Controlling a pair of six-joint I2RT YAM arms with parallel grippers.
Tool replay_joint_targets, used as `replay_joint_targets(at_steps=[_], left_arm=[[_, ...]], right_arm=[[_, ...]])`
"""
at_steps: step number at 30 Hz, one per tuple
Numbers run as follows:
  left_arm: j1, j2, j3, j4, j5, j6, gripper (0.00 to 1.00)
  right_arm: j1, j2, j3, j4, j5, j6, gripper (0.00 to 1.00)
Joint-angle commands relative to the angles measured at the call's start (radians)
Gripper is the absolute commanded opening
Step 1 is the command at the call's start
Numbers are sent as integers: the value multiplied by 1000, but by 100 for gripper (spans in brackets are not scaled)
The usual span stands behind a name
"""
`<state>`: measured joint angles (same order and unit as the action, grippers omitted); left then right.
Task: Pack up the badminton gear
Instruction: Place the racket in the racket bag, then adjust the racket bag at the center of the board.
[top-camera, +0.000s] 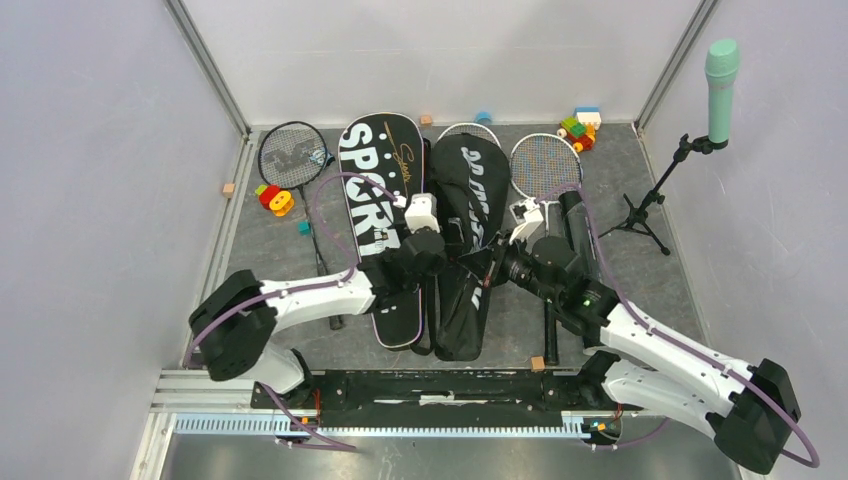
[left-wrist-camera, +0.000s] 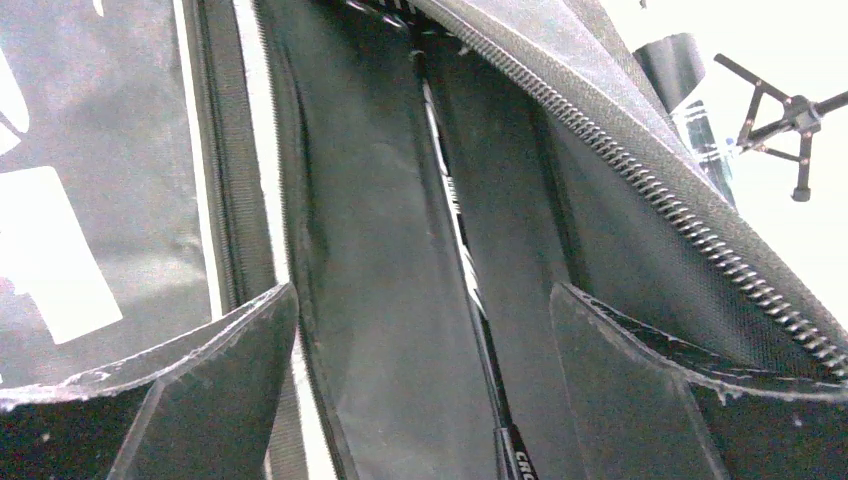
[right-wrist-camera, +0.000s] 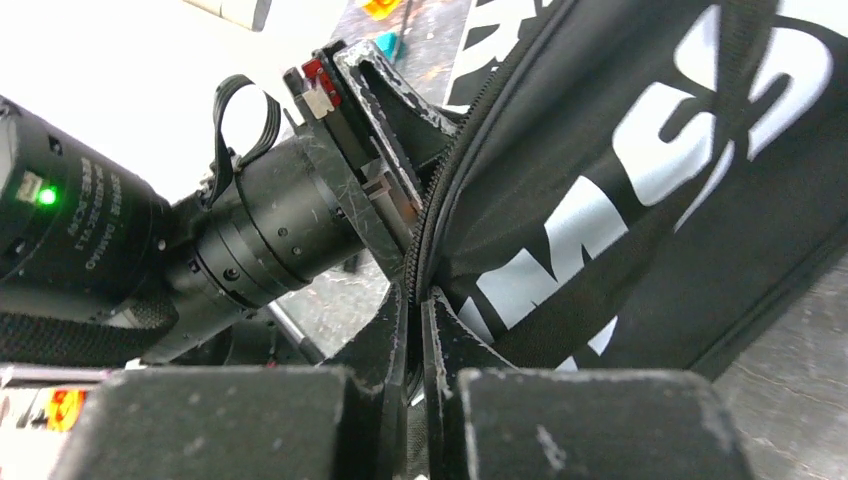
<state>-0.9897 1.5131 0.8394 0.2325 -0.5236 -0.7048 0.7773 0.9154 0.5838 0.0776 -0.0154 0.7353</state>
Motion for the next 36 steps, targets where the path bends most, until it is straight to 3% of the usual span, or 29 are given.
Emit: replay_joint_targets(at_steps=[1, 8, 11, 15, 17, 20, 25, 33, 36], left_arm=[[-27, -158, -6, -56, 131, 90, 100], [34, -275, -67, -220, 15, 44, 100], [110, -284, -117, -214, 115, 19, 100], [137, -303, -189, -80, 379, 161, 100], [138, -289, -192, -73, 391, 176, 100], [179, -214, -203, 11, 371, 164, 100], [300, -7, -152, 225, 564, 75, 100], [327, 320, 65, 348, 588, 53, 100], [327, 398, 127, 341, 530, 68, 99]], right_arm=[[-13, 27, -7, -29, 75, -48, 0], [-35, 1, -79, 25, -18, -28, 0], [-56, -33, -120, 19, -7, -9, 0], [-92, -33, -177, 8, 60, 13, 0], [-100, -28, -218, 65, 25, 34, 0], [-119, -46, -281, 150, -42, 82, 0], [-131, -78, -311, 173, -68, 114, 0], [-148, -95, -317, 203, -84, 140, 0], [-155, -95, -336, 217, -100, 155, 0]])
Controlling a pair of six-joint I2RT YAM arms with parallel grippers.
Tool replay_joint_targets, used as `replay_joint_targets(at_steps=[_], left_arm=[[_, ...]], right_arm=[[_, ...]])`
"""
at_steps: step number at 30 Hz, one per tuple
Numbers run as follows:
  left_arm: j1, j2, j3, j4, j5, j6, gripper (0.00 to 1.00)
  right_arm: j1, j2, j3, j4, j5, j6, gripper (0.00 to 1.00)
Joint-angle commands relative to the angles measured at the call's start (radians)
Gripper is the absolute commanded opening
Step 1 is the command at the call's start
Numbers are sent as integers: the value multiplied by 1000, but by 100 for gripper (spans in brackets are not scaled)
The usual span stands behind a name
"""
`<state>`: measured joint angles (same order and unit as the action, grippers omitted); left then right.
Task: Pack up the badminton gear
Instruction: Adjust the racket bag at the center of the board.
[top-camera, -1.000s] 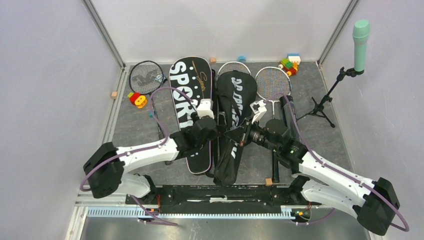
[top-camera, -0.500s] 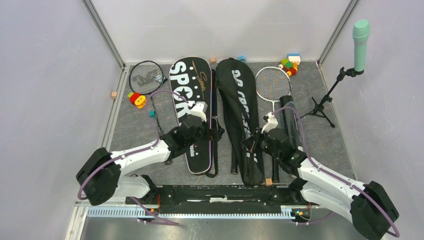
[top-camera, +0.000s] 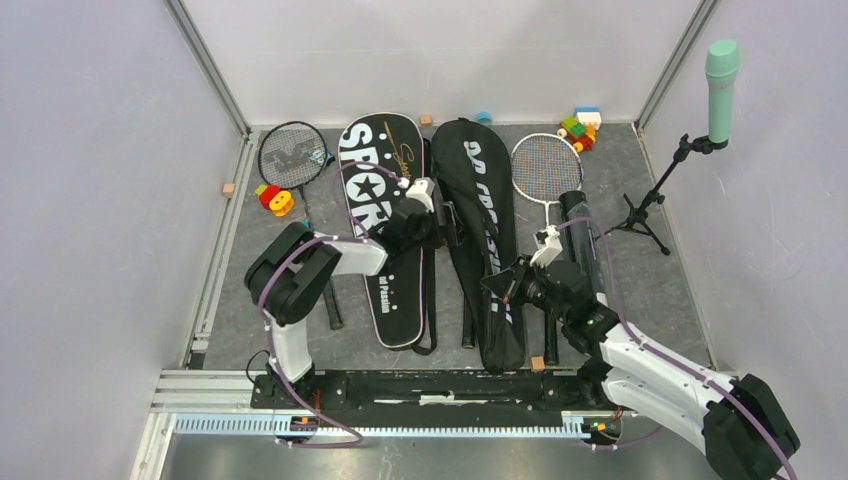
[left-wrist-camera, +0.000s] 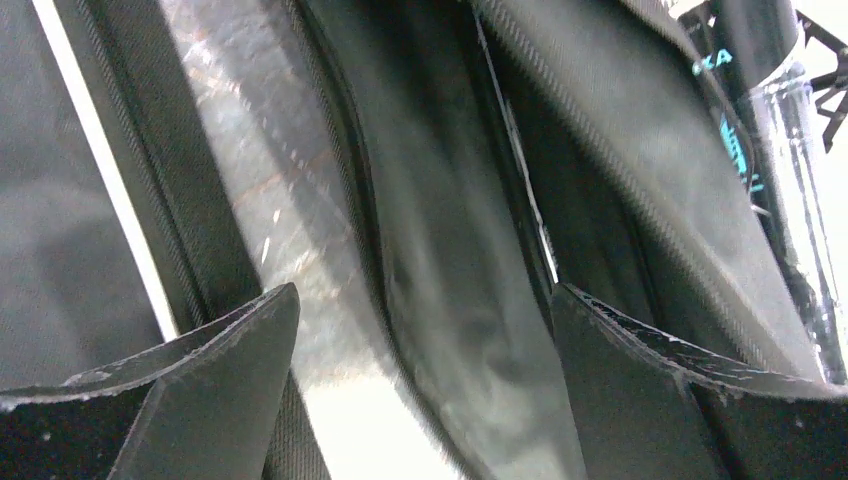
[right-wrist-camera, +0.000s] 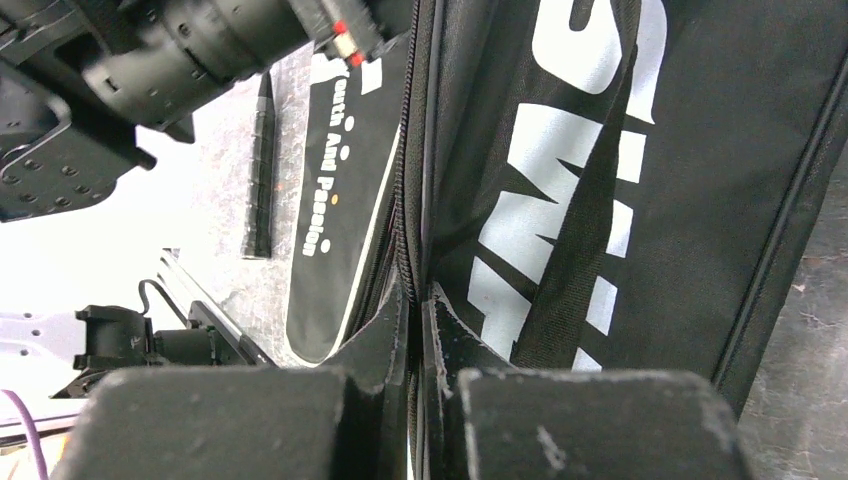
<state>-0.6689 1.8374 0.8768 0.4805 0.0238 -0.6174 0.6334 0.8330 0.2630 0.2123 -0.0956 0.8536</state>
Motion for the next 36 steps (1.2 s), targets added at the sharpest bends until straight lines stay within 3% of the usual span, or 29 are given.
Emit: replay_joint_targets(at_steps=[1, 7, 9, 11, 13, 14, 17, 21, 28, 34, 36], left_arm=[[5, 96, 121, 67, -71, -7, 97], [6, 202, 243, -9, -118, 14, 88], [6, 230, 276, -23, -112, 15, 77], [6, 254, 319, -42, -79, 15, 50], [5, 262, 369, -116, -43, 15, 14], [1, 251, 379, -140, -42, 22, 3], [-21, 155, 363, -231, -120, 77, 2], [-101, 30, 376, -404, -268, 192, 2], [-226, -31, 478, -618, -426, 313, 2], [-255, -35, 523, -655, -448, 349, 2], [-258, -34, 530, -661, -449, 360, 2]], right_arm=[[-16, -16, -22, 92, -24, 41, 0], [-37, -58, -39, 100, -21, 53, 0], [-40, -70, -43, 107, -21, 55, 0], [-47, -79, -51, 107, -13, 54, 0], [-58, -82, -64, 98, 3, 52, 0], [-63, -82, -68, 88, 13, 44, 0], [-72, -70, -35, -23, 84, -56, 7], [-72, -29, 53, -163, 238, -225, 32], [-72, 104, 181, -85, 341, -509, 58], [-70, 282, 314, 16, 444, -714, 63], [-71, 331, 356, 37, 500, -770, 57]])
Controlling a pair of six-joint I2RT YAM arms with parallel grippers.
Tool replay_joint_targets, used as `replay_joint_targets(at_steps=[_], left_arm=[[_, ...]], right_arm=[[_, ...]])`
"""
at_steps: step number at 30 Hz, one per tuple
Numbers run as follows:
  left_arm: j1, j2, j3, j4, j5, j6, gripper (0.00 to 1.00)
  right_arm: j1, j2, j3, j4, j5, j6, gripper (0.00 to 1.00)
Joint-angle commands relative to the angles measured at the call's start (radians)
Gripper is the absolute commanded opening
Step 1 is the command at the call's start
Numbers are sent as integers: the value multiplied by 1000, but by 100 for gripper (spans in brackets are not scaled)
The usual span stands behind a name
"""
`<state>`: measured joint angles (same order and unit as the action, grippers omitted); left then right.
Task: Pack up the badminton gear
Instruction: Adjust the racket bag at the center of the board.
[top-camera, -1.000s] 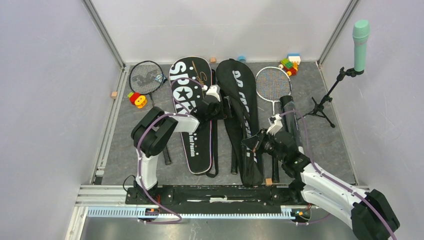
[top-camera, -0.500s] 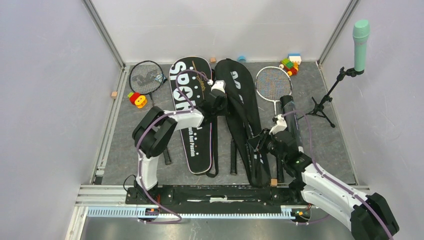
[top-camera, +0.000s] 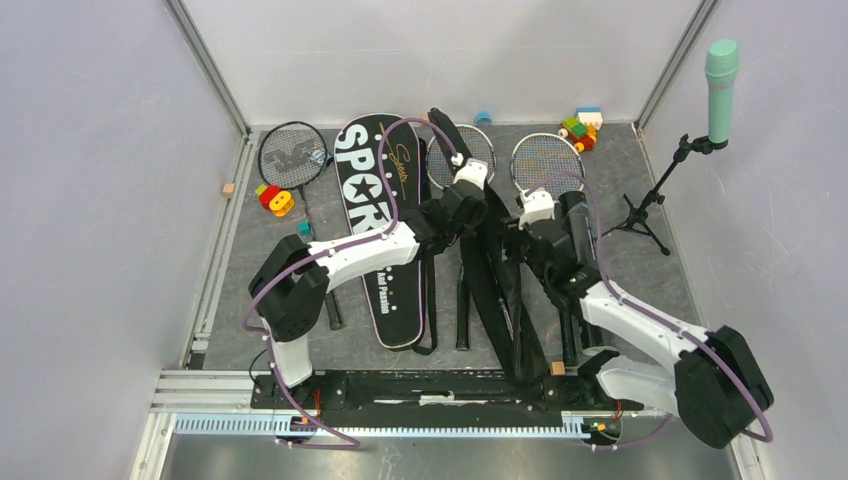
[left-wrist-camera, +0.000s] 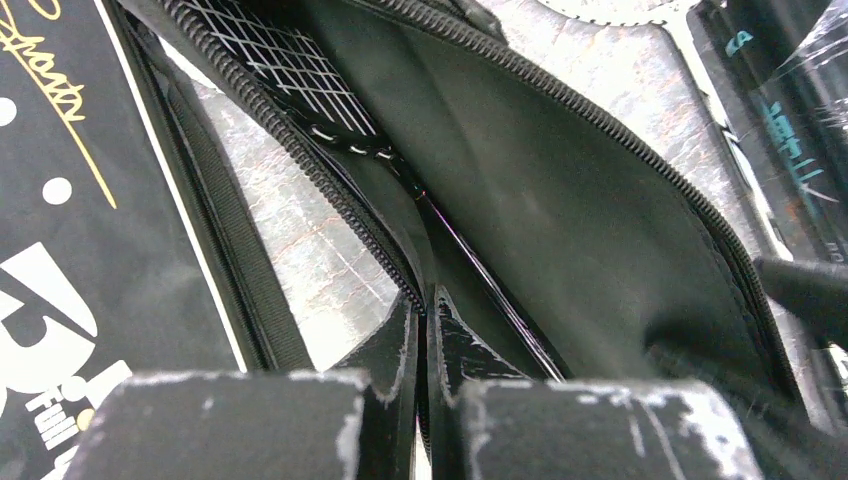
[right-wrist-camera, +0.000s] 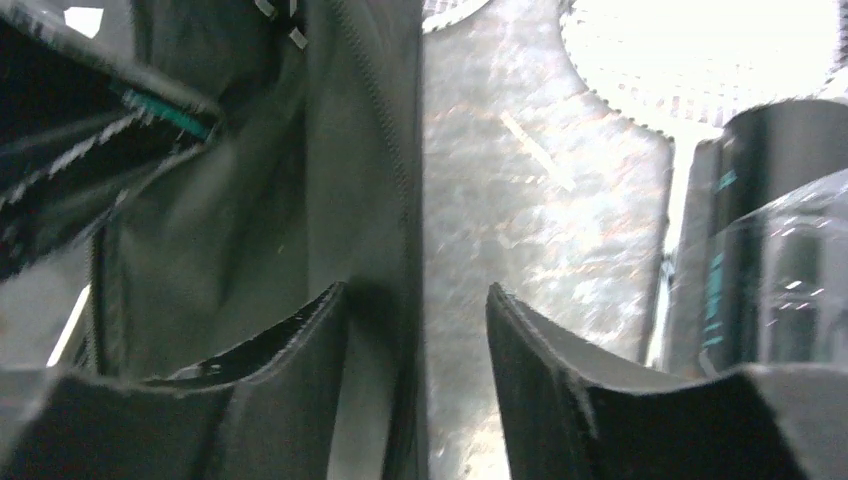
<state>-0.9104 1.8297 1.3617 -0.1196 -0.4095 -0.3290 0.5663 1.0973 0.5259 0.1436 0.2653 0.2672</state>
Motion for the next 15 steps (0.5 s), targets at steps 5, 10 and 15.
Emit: replay_joint_targets(at_steps=[5, 10, 15], left_arm=[[-15, -35, 51, -44, -25, 122, 2], [11, -17, 105, -81, -144, 197, 2], [102, -1, 148, -121, -47, 237, 2]], right_arm=[[-6, 160, 184, 90, 156, -210, 4], [-45, 159, 221, 27, 246, -159, 0], [-100, 142, 231, -56, 333, -139, 0]])
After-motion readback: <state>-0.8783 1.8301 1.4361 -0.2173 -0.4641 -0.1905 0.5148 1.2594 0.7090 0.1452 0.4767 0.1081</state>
